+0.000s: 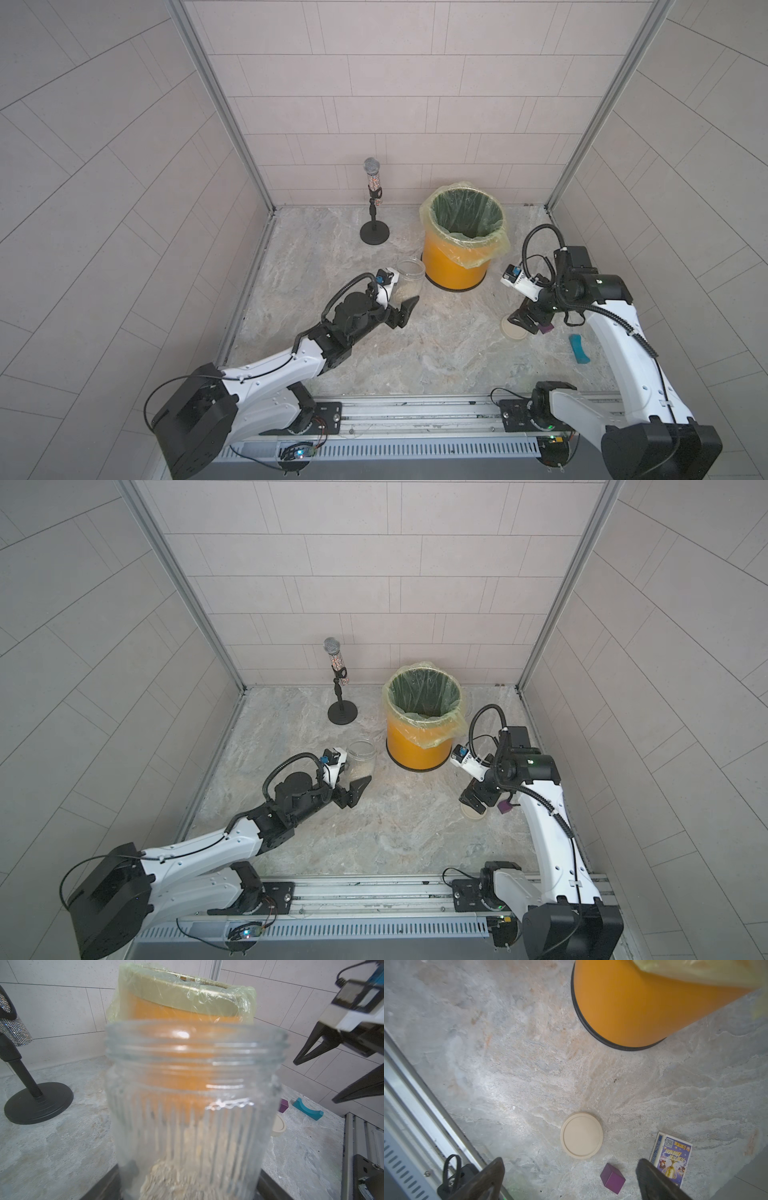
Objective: Empty expired oatmeal from jars
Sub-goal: Place the lid at the center of the board, then place the jar at the center of the board.
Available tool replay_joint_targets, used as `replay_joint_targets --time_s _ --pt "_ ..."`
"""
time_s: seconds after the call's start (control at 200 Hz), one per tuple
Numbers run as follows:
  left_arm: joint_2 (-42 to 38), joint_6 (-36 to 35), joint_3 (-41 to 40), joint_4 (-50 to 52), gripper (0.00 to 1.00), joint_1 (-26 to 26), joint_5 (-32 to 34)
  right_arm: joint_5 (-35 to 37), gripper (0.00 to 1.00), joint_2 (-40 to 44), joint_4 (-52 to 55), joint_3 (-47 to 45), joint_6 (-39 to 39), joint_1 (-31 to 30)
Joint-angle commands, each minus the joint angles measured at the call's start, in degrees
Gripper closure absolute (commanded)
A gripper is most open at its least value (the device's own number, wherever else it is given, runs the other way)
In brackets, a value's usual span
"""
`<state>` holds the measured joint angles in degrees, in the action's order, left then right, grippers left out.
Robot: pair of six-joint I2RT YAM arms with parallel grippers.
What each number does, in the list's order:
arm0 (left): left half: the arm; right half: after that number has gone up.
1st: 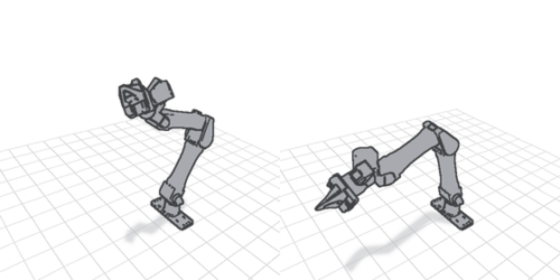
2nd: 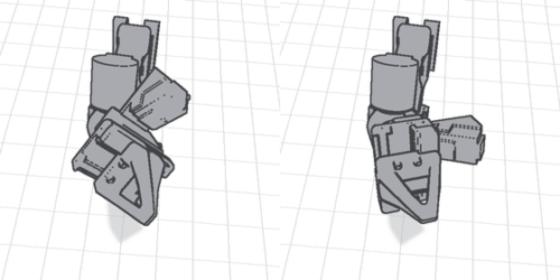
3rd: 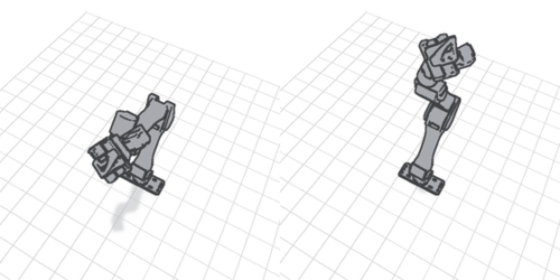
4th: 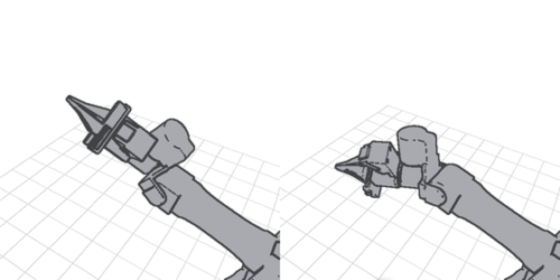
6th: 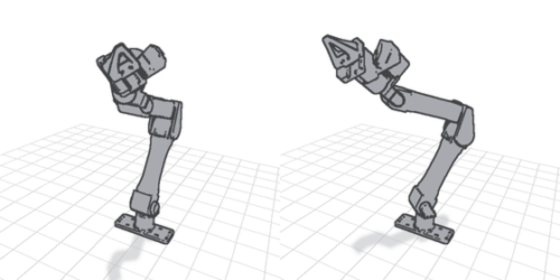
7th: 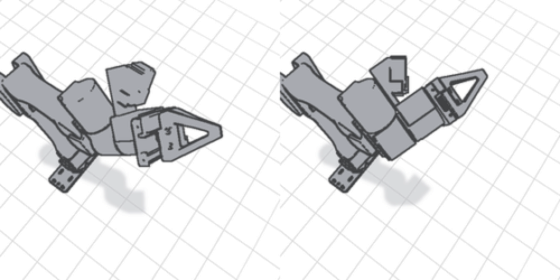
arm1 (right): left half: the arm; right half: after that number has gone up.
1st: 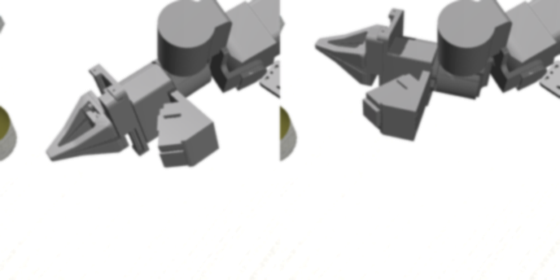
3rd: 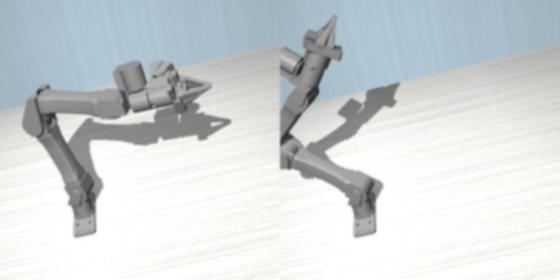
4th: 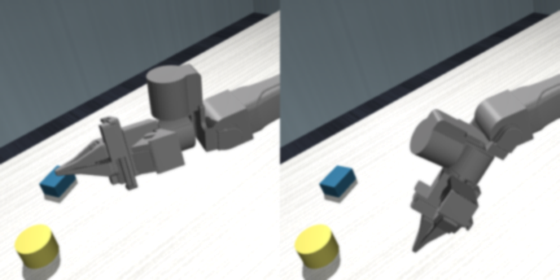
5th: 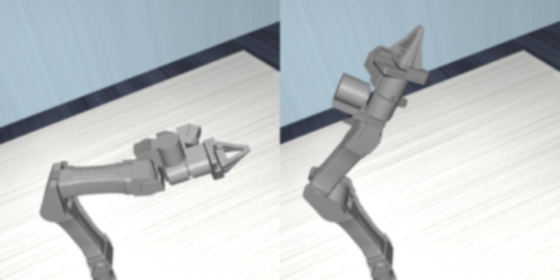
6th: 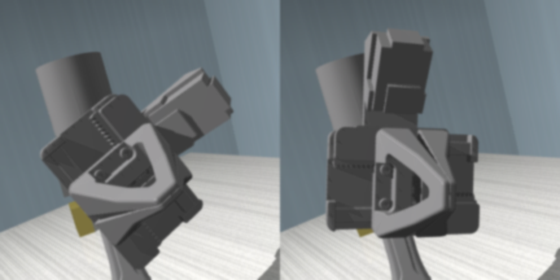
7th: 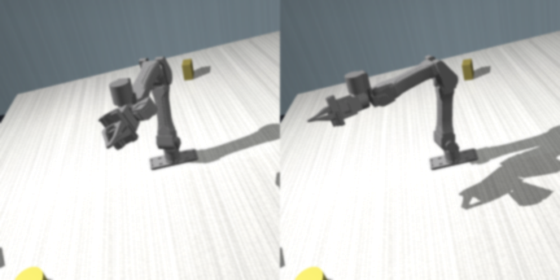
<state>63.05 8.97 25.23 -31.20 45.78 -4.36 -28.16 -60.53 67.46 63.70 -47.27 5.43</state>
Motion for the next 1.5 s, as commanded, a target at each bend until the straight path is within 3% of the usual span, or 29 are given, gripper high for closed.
replay_joint_targets --time_s 0.0,0.155,0.26,0.42,0.67,0.83,1.491 --pt "-0.4 -0.2 3.2 -6.1 1.00 0.3 -1.3 -7.5 0.01 -2.9 10.6 8.4 2.1 0.2" --pt "-0.9 -0.4 2.6 -6.4 1.00 0.7 -1.6 -17.6 0.01 -11.1 18.9 21.8 5.2 0.0" --pt "-1.0 -0.4 2.4 -6.5 1.00 1.1 -2.0 -18.9 0.01 -14.7 20.2 27.1 9.3 -3.6" --pt "-0.6 -1.2 2.0 -6.7 1.00 3.1 -1.6 -12.9 0.01 -16.5 17.1 32.2 18.2 -12.8" --pt "-2.1 -2.7 -0.4 -6.6 1.00 8.4 1.3 -8.5 0.00 -22.2 18.4 39.2 25.3 -23.9" --pt "-3.2 -2.7 -2.7 -7.6 1.00 9.8 2.4 -5.8 0.08 -26.9 17.8 40.8 26.6 -28.8" --pt "-4.6 -2.6 -4.6 -7.4 1.00 11.0 3.2 -3.5 0.25 -41.6 17.1 49.9 28.4 -36.8"
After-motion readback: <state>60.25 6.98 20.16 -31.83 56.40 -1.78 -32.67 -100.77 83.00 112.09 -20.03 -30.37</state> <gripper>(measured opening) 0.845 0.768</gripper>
